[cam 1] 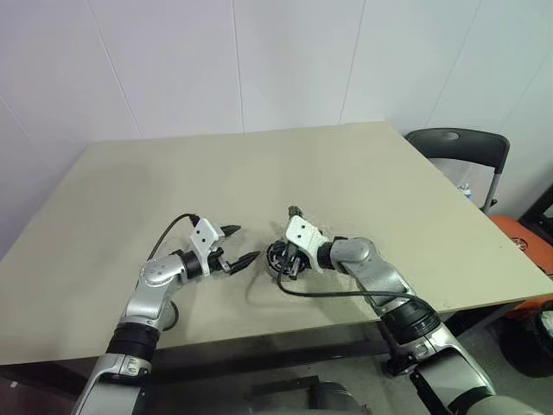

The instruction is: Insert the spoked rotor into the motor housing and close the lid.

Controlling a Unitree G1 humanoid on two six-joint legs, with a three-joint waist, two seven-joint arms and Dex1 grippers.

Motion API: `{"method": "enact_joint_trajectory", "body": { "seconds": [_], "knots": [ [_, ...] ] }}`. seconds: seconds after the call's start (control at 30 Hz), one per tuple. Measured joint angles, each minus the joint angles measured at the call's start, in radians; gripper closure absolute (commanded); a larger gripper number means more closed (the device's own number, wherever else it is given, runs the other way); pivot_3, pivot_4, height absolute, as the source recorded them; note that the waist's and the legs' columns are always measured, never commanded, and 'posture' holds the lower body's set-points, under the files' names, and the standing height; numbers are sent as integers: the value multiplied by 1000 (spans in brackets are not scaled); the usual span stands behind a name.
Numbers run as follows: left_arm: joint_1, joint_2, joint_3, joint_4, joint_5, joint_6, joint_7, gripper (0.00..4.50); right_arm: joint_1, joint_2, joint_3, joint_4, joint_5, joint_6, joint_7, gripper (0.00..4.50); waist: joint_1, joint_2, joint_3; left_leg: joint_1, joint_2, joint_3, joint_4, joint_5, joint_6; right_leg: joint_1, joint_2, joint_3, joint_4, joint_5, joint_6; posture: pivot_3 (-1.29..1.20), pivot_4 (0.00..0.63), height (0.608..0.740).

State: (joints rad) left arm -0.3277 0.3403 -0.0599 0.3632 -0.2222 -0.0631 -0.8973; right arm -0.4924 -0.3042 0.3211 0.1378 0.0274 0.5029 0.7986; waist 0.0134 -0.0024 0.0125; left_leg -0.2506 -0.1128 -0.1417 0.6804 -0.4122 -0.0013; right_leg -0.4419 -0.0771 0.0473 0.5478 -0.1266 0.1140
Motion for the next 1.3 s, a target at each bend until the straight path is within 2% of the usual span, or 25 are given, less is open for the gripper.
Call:
{"method": "enact_joint_trajectory", "body": {
  "seconds": [0.1, 0.13, 0.23, 0.53, 0.57, 0.97, 1.3],
  "knots": [
    [-6, -13, 0, 0, -27, 19, -21, 0, 8, -15, -49, -5, 57, 30, 27, 4445, -1, 2, 1, -2, 0, 0, 0, 0, 1, -2, 0, 0, -2, 0, 0, 0, 0, 740],
    [-13, -14, 0, 0, -29, 28, -27, 387, 8, -32, -62, -7, 66, 31, 33, 4500, -1, 2, 2, -2, 0, 0, -1, -1, 1, -2, 0, 0, -2, 0, 0, 0, 0, 740],
    [-32, -13, 1, 1, -35, 38, -44, 1158, 8, -78, -94, -6, 74, 30, 38, 4500, -1, 2, 2, -3, 0, 0, -1, -2, 2, -2, 0, -1, -4, 0, 0, 0, 0, 740],
    [-72, -45, -10, 75, -40, 56, -103, 4333, -15, -154, -140, 2, 75, 11, 44, 4500, 1, 2, 3, -3, 0, 1, -1, -3, 3, -2, 0, -1, -4, 0, 0, 0, 0, 740],
    [-82, -53, -14, 89, -31, 51, -102, 4471, -18, -154, -140, 2, 75, 10, 41, 4500, 1, 2, 3, -3, 0, 1, -1, -3, 3, -2, 0, -1, -4, 0, 0, 0, 0, 740],
    [-277, -154, -87, 292, 47, -27, -115, 4471, -18, -151, -134, 4, 73, 9, 21, 4500, 0, 2, 4, -3, 0, 1, -1, -3, 3, -2, -1, -1, -6, 0, 0, 0, 0, 740],
    [-280, -76, -197, 286, 153, -11, -196, 4471, -16, -151, -134, 2, 73, 9, 2, 4500, -2, 2, 3, -2, 0, 1, -1, -3, 4, 0, 0, -1, -5, 0, 0, 0, 0, 740]
  ]
}}
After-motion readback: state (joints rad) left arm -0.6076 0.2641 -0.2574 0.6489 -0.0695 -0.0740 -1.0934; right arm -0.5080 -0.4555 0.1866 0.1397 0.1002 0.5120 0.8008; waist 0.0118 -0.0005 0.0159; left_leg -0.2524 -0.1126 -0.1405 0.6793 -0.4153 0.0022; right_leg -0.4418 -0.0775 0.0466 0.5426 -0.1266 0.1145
